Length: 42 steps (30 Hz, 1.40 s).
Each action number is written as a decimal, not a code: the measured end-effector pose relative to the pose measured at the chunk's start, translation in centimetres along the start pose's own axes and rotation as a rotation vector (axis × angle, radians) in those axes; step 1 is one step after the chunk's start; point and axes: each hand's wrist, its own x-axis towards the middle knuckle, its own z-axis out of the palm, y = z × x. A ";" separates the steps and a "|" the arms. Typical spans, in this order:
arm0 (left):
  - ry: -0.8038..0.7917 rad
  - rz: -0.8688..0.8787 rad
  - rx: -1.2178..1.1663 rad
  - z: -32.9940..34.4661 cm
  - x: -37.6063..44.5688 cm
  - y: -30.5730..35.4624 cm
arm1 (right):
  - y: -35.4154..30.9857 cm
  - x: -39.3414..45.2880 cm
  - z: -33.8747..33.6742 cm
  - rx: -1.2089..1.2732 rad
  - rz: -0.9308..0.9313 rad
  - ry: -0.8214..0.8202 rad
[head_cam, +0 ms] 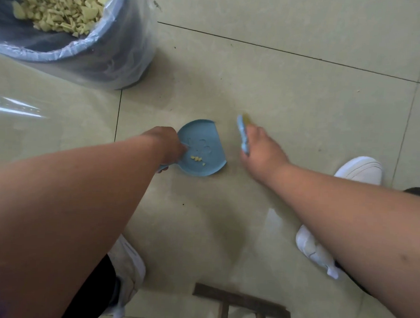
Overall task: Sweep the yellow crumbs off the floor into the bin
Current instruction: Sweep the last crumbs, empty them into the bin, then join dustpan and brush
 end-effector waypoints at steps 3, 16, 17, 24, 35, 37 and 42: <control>0.004 -0.003 -0.003 0.0 -0.1 1.2 | -5.4 -0.2 1.3 0.062 -0.167 -0.104; 0.162 0.187 -0.225 -3.7 2.8 -0.7 | 1.3 9.6 -9.2 -0.097 0.156 0.313; 0.168 0.189 -0.198 -3.8 2.7 -1.1 | 1.7 9.6 -9.0 -0.123 0.160 0.296; 0.143 0.188 -0.249 -3.2 2.6 -2.3 | -3.0 6.9 -4.0 -0.091 -0.093 0.150; 0.299 0.267 -0.442 -3.2 -3.2 -0.1 | -9.2 2.7 -10.9 -0.005 -0.298 0.287; 0.329 0.288 -0.429 -4.9 -5.6 0.8 | -8.8 1.0 -15.2 0.005 -0.244 0.313; 0.347 0.383 -0.425 -9.6 -13.8 4.0 | -10.0 -4.8 -25.6 0.104 -0.168 0.395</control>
